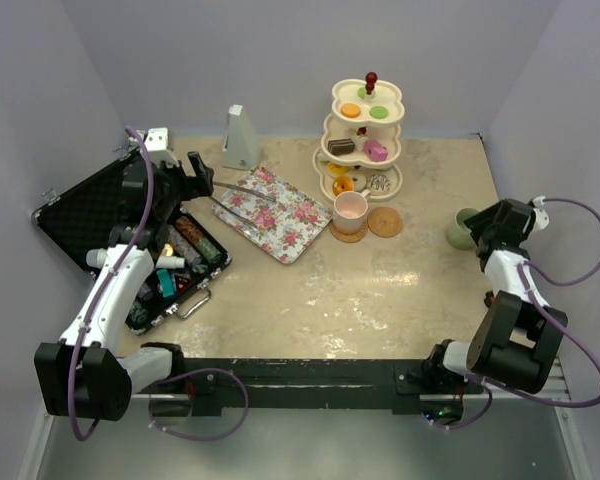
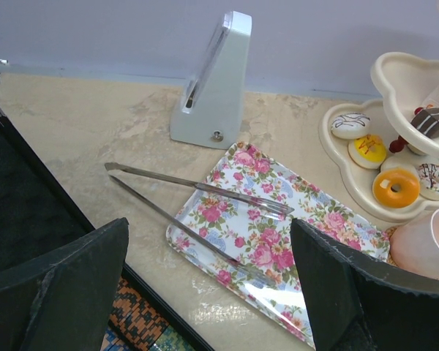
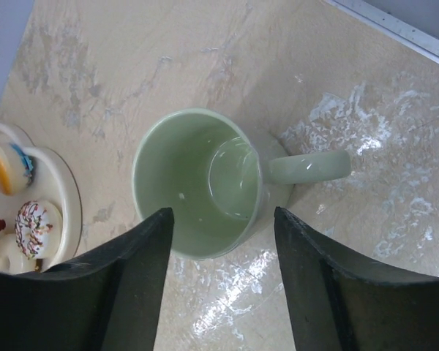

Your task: Serve the afternoon tea

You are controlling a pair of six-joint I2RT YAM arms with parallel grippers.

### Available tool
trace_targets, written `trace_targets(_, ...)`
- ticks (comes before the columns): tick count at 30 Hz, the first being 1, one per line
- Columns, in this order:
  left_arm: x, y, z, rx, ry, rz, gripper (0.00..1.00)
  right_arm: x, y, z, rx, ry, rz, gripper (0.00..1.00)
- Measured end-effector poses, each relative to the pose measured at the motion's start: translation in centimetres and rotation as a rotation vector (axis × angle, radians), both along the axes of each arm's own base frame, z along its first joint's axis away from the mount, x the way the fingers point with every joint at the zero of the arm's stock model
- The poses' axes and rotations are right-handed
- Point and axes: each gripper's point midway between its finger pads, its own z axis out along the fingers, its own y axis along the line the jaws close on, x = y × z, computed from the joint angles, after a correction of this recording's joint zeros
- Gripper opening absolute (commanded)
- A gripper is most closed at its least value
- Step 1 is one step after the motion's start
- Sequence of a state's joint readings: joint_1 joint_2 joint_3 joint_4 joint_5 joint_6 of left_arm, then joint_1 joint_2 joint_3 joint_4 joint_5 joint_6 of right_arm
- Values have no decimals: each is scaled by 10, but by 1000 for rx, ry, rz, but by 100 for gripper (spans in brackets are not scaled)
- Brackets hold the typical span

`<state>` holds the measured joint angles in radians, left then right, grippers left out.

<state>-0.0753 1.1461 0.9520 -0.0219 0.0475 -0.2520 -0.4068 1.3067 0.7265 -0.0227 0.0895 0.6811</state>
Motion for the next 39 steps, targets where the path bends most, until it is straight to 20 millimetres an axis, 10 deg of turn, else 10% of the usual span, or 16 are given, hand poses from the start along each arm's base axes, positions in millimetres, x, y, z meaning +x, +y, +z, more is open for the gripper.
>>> trace_targets(8,0,0,-1,0,2,0,96,0,1,-18,10,21,9,48)
trace_targets(20,0,0,-1,1,2,0,96,10,-4,-21,-51,48,72,0)
trace_targets(39,0,-2,-1,-3,4,-9,96,73,16,-19,-283,230,353,7)
